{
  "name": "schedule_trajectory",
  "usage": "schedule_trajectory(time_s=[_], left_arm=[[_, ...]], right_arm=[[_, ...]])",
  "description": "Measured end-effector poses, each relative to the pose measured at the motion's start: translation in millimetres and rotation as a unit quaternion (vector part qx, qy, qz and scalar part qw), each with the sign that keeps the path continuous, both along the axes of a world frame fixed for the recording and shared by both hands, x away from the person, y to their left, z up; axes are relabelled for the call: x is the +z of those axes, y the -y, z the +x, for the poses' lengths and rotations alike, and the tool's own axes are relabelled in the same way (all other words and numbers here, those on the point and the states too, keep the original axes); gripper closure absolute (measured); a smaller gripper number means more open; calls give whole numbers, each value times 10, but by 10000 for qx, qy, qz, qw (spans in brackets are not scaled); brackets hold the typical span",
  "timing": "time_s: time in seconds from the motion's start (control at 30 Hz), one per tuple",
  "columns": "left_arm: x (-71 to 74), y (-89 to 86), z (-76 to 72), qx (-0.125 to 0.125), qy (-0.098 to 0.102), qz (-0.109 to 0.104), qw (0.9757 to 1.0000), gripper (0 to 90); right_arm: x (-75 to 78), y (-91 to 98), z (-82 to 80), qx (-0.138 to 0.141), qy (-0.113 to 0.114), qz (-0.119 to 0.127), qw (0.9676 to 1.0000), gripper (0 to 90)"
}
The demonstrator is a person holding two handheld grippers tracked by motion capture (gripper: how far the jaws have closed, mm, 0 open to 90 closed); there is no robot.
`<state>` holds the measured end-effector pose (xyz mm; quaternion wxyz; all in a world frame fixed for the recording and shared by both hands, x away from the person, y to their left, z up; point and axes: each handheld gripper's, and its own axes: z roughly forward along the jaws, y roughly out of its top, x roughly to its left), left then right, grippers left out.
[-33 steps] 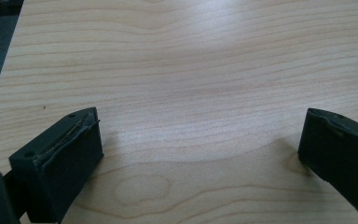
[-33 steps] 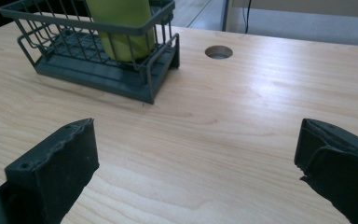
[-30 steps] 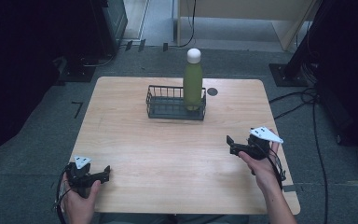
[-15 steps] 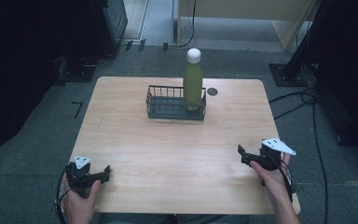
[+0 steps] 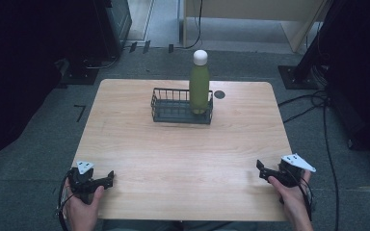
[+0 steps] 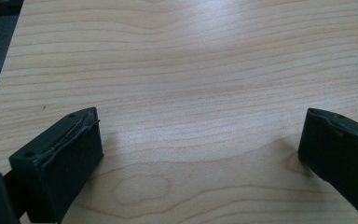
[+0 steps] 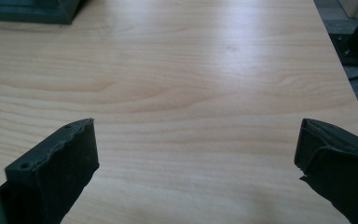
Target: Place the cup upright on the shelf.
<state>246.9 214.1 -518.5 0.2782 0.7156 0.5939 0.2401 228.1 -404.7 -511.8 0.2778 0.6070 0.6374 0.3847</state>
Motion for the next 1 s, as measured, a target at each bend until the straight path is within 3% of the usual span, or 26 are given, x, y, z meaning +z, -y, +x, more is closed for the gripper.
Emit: schedule_trajectory(time_s=[0.43,0.6,0.73,0.8,1.0], left_arm=[[0,0,0,0,1,2,10000,0],[-1,0,0,0,2,0,10000,0],[0,0,0,0,1,2,10000,0],[-1,0,0,0,2,1,10000,0],[-1,0,-1,-1,6,0,10000,0]], right_arm=[[-110,120,-161,-157,-302,-350,9988,0],[-135,149,-181,-261,-703,-351,9966,0],[-148,178,-211,-302,-887,-339,9950,0],[-152,166,-228,-318,-924,-503,9939,0],[-153,169,-247,-283,-923,-498,9941,0]])
